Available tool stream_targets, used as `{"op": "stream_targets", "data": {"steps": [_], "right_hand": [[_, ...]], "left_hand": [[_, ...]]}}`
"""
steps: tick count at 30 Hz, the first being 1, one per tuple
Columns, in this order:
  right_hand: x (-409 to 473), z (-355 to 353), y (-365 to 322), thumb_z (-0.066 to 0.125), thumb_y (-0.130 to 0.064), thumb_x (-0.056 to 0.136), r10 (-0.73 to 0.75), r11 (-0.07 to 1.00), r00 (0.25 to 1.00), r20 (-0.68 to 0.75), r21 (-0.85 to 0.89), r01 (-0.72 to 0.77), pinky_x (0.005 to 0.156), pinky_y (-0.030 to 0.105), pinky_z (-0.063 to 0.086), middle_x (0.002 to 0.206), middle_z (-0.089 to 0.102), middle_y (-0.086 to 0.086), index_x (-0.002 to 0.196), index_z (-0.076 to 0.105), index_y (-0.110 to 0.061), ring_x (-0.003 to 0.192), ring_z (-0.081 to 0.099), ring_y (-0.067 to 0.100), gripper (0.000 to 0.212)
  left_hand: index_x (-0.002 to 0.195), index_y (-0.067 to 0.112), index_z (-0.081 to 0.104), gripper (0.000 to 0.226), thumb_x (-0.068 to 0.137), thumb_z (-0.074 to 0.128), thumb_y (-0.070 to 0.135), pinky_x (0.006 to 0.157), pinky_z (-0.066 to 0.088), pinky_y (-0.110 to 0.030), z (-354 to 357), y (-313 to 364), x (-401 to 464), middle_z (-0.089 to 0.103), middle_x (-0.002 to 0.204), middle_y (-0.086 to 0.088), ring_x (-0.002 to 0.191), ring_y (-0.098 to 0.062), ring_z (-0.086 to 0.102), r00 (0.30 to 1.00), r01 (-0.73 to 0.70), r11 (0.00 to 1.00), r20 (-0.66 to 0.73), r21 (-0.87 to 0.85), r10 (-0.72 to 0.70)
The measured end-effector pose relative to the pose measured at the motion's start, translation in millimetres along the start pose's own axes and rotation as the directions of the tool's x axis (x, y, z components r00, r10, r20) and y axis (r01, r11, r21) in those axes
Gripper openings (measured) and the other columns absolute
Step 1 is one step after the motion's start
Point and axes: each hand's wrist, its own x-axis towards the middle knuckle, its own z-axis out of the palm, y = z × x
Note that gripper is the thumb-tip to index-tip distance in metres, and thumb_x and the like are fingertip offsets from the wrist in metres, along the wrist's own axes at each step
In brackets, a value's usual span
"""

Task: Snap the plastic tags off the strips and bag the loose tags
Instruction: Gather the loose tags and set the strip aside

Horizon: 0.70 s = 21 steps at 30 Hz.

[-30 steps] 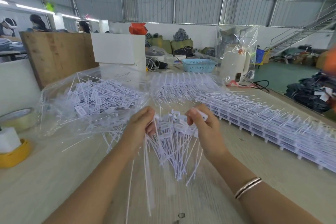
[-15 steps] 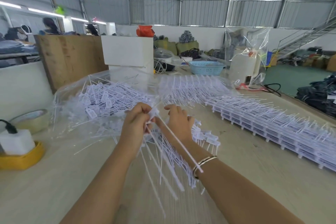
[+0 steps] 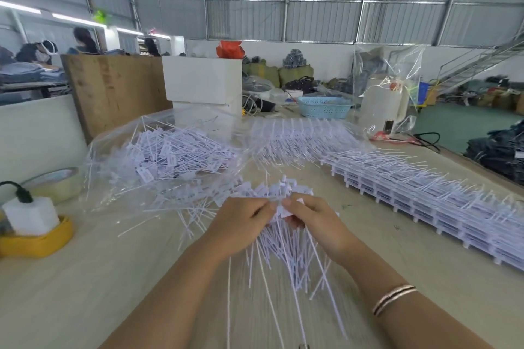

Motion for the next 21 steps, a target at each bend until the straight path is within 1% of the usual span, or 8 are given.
{"op": "stream_targets", "data": {"steps": [4, 7, 10, 12, 15, 17, 19, 21], "right_hand": [[-4.3, -5.8, -6.5, 0.060, -0.018, 0.092, 0.012, 0.992, 0.987, 0.159, -0.129, 0.008, 0.064, 0.025, 0.035, 0.063, 0.047, -0.005, 0.077, 0.060, -0.010, 0.063, 0.042, 0.015, 0.017], [-3.7, -4.8, -10.3, 0.058, -0.012, 0.092, -0.100, 0.993, 0.990, 0.100, -0.052, 0.105, 0.064, 0.024, 0.036, 0.069, 0.051, 0.004, 0.086, 0.065, -0.003, 0.065, 0.041, 0.020, 0.013], [-6.4, 1.6, -11.7, 0.054, -0.010, 0.093, -0.253, 0.967, 0.966, 0.052, 0.022, 0.252, 0.062, 0.017, 0.038, 0.067, 0.058, -0.012, 0.085, 0.064, -0.016, 0.060, 0.047, 0.007, 0.014], [-5.9, 2.7, -13.5, 0.053, -0.013, 0.093, -0.300, 0.952, 0.953, -0.047, 0.045, 0.302, 0.061, 0.020, 0.038, 0.067, 0.056, -0.010, 0.084, 0.062, -0.016, 0.060, 0.046, 0.009, 0.013], [-2.9, -7.8, -15.0, 0.050, -0.015, 0.095, -0.339, 0.917, 0.905, -0.257, 0.123, 0.378, 0.063, 0.015, 0.041, 0.066, 0.055, -0.012, 0.080, 0.060, -0.019, 0.060, 0.048, 0.006, 0.018], [-2.5, -12.3, -12.0, 0.050, -0.021, 0.093, -0.310, 0.937, 0.914, -0.260, 0.080, 0.341, 0.064, 0.014, 0.040, 0.067, 0.052, -0.006, 0.076, 0.056, -0.014, 0.061, 0.046, 0.009, 0.018], [-0.2, -9.6, -2.0, 0.052, -0.025, 0.093, -0.208, 0.977, 0.957, -0.201, -0.081, 0.195, 0.060, 0.014, 0.037, 0.070, 0.049, 0.001, 0.079, 0.052, -0.014, 0.060, 0.042, 0.010, 0.018], [4.4, -4.0, 8.1, 0.056, -0.029, 0.094, -0.104, 0.945, 0.966, -0.237, -0.325, 0.021, 0.065, 0.019, 0.040, 0.080, 0.051, 0.000, 0.096, 0.053, -0.016, 0.066, 0.045, 0.006, 0.014]], "left_hand": [[0.060, 0.027, 0.054, 0.040, 0.099, 0.044, 0.029, 0.053, 0.030, -0.022, 0.3, -2.0, -1.0, 0.043, 0.052, 0.010, 0.049, -0.006, 0.039, 0.999, 0.010, 0.988, 0.041, -0.152, -0.003], [0.067, 0.030, 0.058, 0.036, 0.099, 0.041, 0.027, 0.056, 0.035, -0.018, -0.8, 1.9, 2.5, 0.049, 0.052, 0.012, 0.051, -0.002, 0.044, 0.999, 0.050, 0.943, 0.006, -0.330, -0.051], [0.072, 0.020, 0.058, 0.035, 0.099, 0.040, 0.031, 0.051, 0.036, -0.008, 4.3, 7.6, 3.4, 0.051, 0.050, 0.015, 0.049, 0.002, 0.046, 0.994, 0.080, 0.885, -0.024, -0.459, -0.102], [0.067, 0.014, 0.054, 0.042, 0.099, 0.038, 0.035, 0.048, 0.040, -0.009, 5.4, 9.4, 5.6, 0.052, 0.048, 0.013, 0.045, 0.000, 0.047, 0.977, 0.133, 0.797, -0.057, -0.589, -0.205], [0.046, 0.020, 0.051, 0.057, 0.101, 0.035, 0.029, 0.046, 0.035, -0.020, -8.2, 3.9, 9.7, 0.045, 0.041, 0.008, 0.038, -0.004, 0.042, 0.955, 0.095, 0.540, -0.077, -0.836, -0.288], [0.045, 0.022, 0.053, 0.058, 0.100, 0.036, 0.028, 0.046, 0.033, -0.020, -16.1, -3.4, 7.3, 0.043, 0.043, 0.006, 0.038, -0.008, 0.039, 0.967, 0.050, 0.621, -0.116, -0.783, -0.225], [0.054, 0.020, 0.054, 0.049, 0.099, 0.039, 0.030, 0.048, 0.037, -0.018, -14.5, -4.8, 0.8, 0.045, 0.046, 0.006, 0.041, -0.005, 0.042, 0.976, 0.023, 0.832, -0.168, -0.554, -0.138], [0.065, 0.012, 0.055, 0.037, 0.097, 0.046, 0.030, 0.054, 0.038, -0.020, -7.8, -3.0, -3.2, 0.048, 0.050, 0.007, 0.045, 0.001, 0.046, 0.983, 0.003, 0.943, -0.174, -0.333, -0.065]]}}
